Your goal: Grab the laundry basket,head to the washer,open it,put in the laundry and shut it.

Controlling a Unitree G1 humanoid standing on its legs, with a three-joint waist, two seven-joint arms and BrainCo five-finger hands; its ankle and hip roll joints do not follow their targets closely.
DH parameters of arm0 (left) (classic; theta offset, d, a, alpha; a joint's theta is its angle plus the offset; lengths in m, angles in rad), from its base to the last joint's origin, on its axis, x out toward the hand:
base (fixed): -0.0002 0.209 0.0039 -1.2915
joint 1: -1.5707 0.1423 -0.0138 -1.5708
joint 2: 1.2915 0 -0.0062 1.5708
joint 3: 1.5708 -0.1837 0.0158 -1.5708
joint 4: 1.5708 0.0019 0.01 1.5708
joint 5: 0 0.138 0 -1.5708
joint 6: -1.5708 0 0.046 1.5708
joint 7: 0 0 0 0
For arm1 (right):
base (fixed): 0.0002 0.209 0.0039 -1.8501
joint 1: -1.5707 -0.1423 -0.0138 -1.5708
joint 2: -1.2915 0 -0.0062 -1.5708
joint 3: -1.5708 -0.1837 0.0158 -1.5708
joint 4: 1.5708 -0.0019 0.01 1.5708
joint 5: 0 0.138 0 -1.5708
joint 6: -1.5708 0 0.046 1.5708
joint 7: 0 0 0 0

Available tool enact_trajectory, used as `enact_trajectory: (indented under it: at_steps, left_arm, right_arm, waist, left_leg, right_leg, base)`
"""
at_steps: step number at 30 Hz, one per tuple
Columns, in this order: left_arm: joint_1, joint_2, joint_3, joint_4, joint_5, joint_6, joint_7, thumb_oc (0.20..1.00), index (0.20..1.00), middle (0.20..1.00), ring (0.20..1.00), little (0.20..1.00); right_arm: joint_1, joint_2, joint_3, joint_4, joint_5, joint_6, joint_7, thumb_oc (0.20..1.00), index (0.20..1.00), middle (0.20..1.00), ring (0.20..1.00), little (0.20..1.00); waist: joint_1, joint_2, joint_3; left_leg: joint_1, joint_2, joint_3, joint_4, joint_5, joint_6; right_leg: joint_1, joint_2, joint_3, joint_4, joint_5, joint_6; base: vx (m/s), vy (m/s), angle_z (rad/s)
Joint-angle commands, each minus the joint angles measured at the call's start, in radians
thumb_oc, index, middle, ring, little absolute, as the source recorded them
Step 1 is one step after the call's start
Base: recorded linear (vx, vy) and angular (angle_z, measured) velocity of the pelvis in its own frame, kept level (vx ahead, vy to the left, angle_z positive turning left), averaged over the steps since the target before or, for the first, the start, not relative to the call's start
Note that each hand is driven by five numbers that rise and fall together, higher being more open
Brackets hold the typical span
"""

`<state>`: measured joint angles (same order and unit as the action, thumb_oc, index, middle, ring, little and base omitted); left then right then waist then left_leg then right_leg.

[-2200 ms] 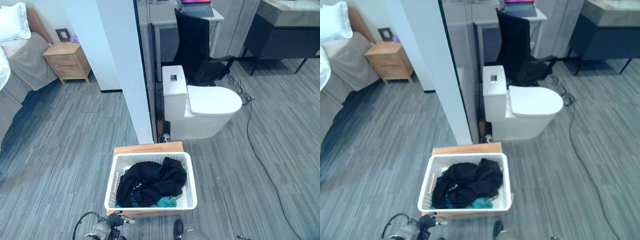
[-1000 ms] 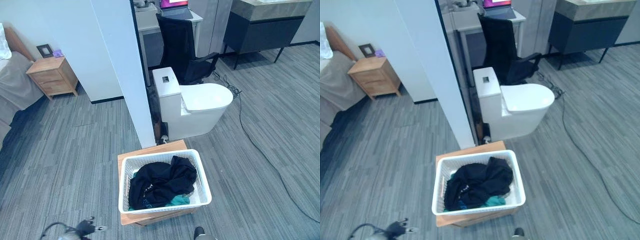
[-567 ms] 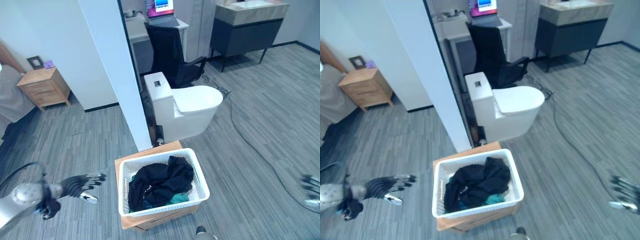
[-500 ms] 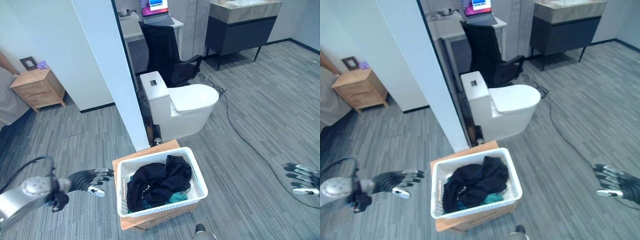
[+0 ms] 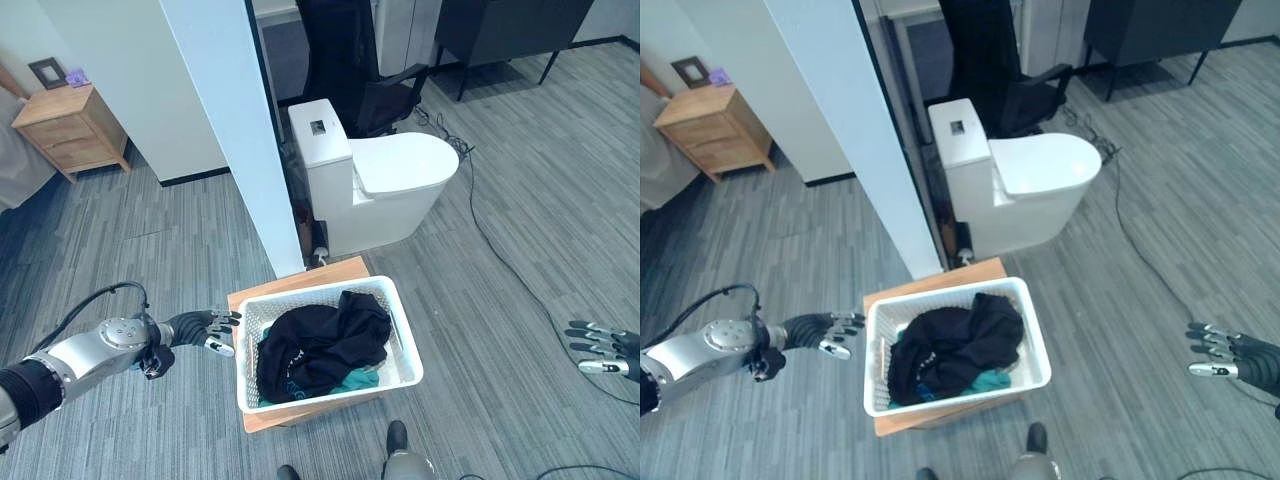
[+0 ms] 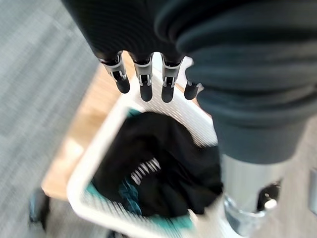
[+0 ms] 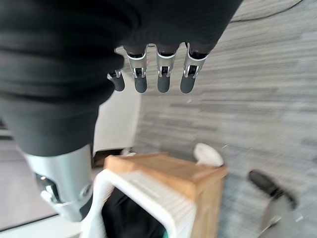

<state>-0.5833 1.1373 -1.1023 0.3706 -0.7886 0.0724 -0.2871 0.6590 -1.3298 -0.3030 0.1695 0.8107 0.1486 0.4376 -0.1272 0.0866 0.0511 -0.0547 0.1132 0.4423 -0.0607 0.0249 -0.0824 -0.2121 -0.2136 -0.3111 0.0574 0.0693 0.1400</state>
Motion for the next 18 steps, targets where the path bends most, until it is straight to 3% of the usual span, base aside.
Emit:
enact_trajectory:
  at_steps: [1,3,4,6,12,18]
  left_arm:
    - [-0.003,-0.101,0.133,0.152,0.081,-0.003,0.011,1.0,1.0,1.0,1.0,1.0]
    - [-0.002,-0.101,0.135,0.155,0.082,-0.004,0.01,1.0,1.0,1.0,1.0,1.0]
    - [0.023,-0.209,0.148,0.31,0.073,0.031,-0.005,1.0,1.0,1.0,1.0,1.0]
    - [-0.017,-0.295,0.138,0.394,0.06,0.043,-0.011,1.0,1.0,1.0,1.0,1.0]
    - [-0.068,-0.412,0.164,0.54,0.133,0.051,-0.018,1.0,1.0,1.0,1.0,1.0]
    - [-0.091,-0.506,0.247,0.677,0.181,0.042,0.004,1.0,1.0,1.0,1.0,1.0]
  right_arm:
    - [-0.113,0.022,0.046,0.055,-0.05,0.025,-0.006,1.0,1.0,1.0,1.0,1.0]
    - [-0.122,0.021,0.054,0.058,-0.051,0.024,-0.006,1.0,1.0,1.0,1.0,1.0]
    - [-0.223,0.025,0.141,0.131,-0.065,0.05,-0.007,1.0,1.0,1.0,1.0,1.0]
    - [-0.344,0.027,0.263,0.177,-0.099,0.069,-0.009,1.0,1.0,1.0,1.0,1.0]
    - [-0.551,0.045,0.438,0.221,-0.111,0.099,-0.008,1.0,1.0,1.0,1.0,1.0]
    - [-0.648,0.055,0.5,0.218,-0.125,0.113,0.0,1.0,1.0,1.0,1.0,1.0]
  waist:
    - [-0.002,-0.019,0.038]
    - [-0.004,-0.02,0.037]
    - [-0.001,-0.01,0.048]
    - [0.004,-0.003,0.05]
    - [-0.003,0.004,0.064]
    - [-0.002,0.007,0.082]
  left_leg:
    - [-0.007,0.035,-0.01,-0.027,0.126,-0.072]
    - [-0.008,0.035,-0.01,-0.027,0.126,-0.072]
    - [-0.021,0.033,-0.01,-0.027,0.126,-0.071]
    - [-0.027,0.033,-0.01,-0.027,0.126,-0.07]
    - [-0.038,0.032,-0.01,-0.027,0.127,-0.07]
    - [-0.047,0.034,-0.006,-0.027,0.131,-0.067]
  right_leg:
    - [0.1,0.003,0.031,-0.145,0.09,0.091]
    - [0.099,0.003,0.031,-0.145,0.09,0.091]
    - [0.082,0.001,0.039,-0.145,0.094,0.089]
    - [0.074,0.001,0.043,-0.145,0.095,0.086]
    - [0.057,-0.002,0.05,-0.145,0.095,0.08]
    - [0.042,-0.001,0.057,-0.145,0.099,0.074]
  base:
    - [0.0,0.0,0.0]
    - [-0.02,0.015,0.0]
    - [-0.03,0.034,0.01]
    - [-0.01,0.03,-0.05]
    - [0.0,0.011,-0.02]
    - [-0.01,0.005,-0.02]
